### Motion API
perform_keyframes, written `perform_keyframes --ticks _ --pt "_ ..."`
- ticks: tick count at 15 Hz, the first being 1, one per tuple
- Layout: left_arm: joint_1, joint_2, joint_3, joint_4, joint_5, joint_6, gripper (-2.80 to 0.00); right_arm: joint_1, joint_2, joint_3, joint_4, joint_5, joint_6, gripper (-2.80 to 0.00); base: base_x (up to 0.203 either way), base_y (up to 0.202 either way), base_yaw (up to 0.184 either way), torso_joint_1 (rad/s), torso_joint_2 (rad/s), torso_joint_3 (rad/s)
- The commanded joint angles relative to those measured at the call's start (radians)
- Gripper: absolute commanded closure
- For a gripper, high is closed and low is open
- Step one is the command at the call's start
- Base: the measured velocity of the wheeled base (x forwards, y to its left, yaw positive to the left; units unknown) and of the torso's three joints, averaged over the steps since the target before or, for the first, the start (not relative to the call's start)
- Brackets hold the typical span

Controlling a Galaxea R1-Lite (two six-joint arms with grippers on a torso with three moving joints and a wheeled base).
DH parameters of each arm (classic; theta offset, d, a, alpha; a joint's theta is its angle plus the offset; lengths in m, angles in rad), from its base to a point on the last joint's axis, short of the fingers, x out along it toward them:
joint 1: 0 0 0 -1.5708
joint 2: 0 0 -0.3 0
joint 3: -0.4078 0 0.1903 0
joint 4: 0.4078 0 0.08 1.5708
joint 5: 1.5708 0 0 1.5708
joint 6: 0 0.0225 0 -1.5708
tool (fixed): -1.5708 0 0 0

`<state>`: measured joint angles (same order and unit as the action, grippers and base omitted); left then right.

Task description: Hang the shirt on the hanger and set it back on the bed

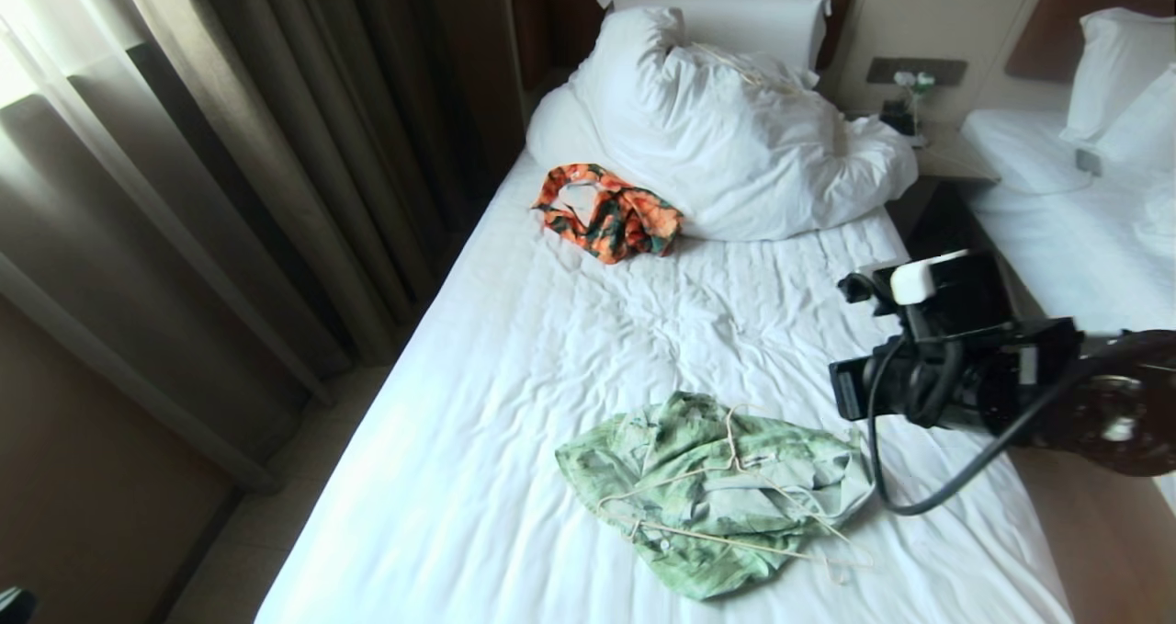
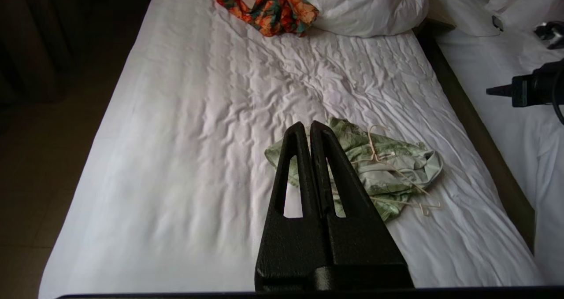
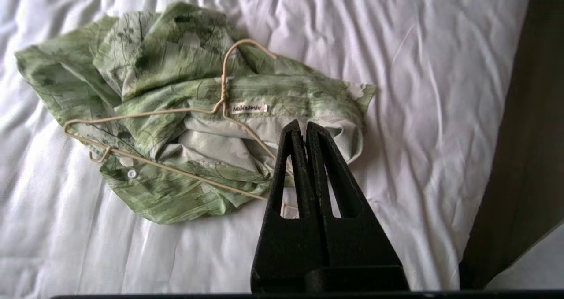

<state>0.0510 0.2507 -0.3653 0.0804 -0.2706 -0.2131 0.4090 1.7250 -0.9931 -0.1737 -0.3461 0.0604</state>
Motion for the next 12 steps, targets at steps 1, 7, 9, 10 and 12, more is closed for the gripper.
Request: perform_keyframes --ticks 1,7,9,10,12 --pt "-0.013 -0.052 -0.046 0.05 0.0 0.001 0.0 -0.007 -0.234 0.041 0.012 -0.01 -0.008 0.0 0.0 0.0 0.0 0.0 0.0 0.0" --pt "-0.035 -0.172 -0.102 0.32 0.05 0.137 0.0 -0.028 -0.83 0.078 0.303 -0.044 -0.04 0.0 0.0 0.0 0.0 0.0 0.0 0.0" --pt "-0.039 -0.198 -0.065 0.325 0.051 0.153 0.0 -0.039 -0.989 0.078 0.415 -0.047 -0.043 0.0 0.0 0.0 0.0 0.0 0.0 0.0" --pt "-0.039 -0.21 -0.052 0.325 0.051 0.156 0.0 -0.064 -1.059 0.079 0.464 -0.046 -0.043 0.0 0.0 0.0 0.0 0.0 0.0 0.0" --pt "-0.039 -0.248 -0.008 0.321 0.06 0.181 0.0 -0.127 -1.19 0.09 0.536 -0.037 -0.043 0.0 0.0 0.0 0.0 0.0 0.0 0.0"
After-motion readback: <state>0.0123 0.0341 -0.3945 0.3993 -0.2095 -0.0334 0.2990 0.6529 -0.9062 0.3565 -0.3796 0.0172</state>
